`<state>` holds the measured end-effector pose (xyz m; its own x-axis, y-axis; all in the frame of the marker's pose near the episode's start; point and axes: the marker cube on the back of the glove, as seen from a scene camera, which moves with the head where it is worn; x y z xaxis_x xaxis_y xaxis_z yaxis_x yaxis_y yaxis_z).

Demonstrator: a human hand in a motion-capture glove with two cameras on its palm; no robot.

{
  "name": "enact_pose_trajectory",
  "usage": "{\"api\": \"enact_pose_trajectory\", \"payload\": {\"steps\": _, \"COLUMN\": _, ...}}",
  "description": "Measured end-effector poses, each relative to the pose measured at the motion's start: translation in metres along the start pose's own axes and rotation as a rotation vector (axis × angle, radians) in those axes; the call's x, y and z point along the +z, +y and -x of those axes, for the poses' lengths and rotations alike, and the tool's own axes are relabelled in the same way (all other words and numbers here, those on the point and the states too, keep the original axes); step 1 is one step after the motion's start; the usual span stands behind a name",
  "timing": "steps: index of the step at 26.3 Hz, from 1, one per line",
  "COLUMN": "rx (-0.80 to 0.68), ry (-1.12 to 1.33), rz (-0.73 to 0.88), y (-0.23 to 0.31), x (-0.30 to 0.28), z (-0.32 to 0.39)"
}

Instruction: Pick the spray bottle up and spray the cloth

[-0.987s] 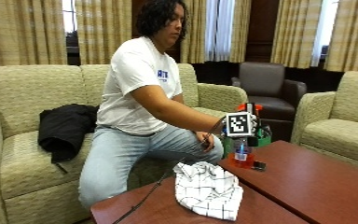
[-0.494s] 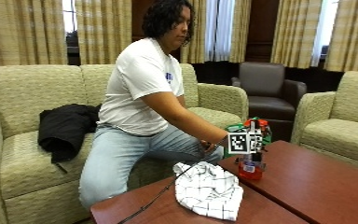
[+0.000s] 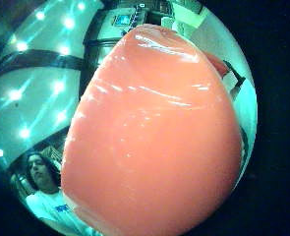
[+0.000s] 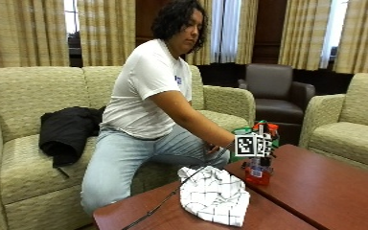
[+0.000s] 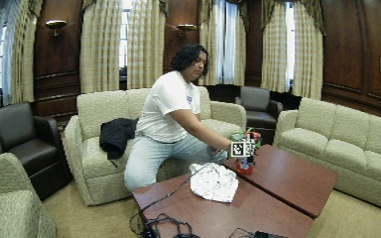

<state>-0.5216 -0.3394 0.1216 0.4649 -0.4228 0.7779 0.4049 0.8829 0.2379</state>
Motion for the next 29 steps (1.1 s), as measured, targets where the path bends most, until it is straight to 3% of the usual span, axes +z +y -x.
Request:
{"api": "enact_pose_trajectory", "payload": {"steps": 7, "rx": -0.003, "ry": 0.030, "rz": -0.176, "y": -0.021, "x": 0.004, "z": -0.003}}
{"api": "enact_pose_trajectory", "payload": {"steps": 16, "rx": 0.034, "ry": 0.035, "rz": -0.154, "y": -0.019, "x": 0.006, "z": -0.006}}
{"api": "enact_pose_trajectory", "payload": {"steps": 22, "rx": 0.129, "ry": 0.073, "rz": -0.040, "y": -0.006, "x": 0.009, "z": -0.007}}
{"api": "enact_pose_trajectory", "payload": {"steps": 27, "rx": 0.184, "ry": 0.125, "rz": 0.196, "y": 0.027, "x": 0.008, "z": -0.009}}
{"api": "enact_pose_trajectory", "payload": {"steps": 29, "rx": 0.192, "ry": 0.155, "rz": 0.188, "y": 0.026, "x": 0.007, "z": -0.013}}
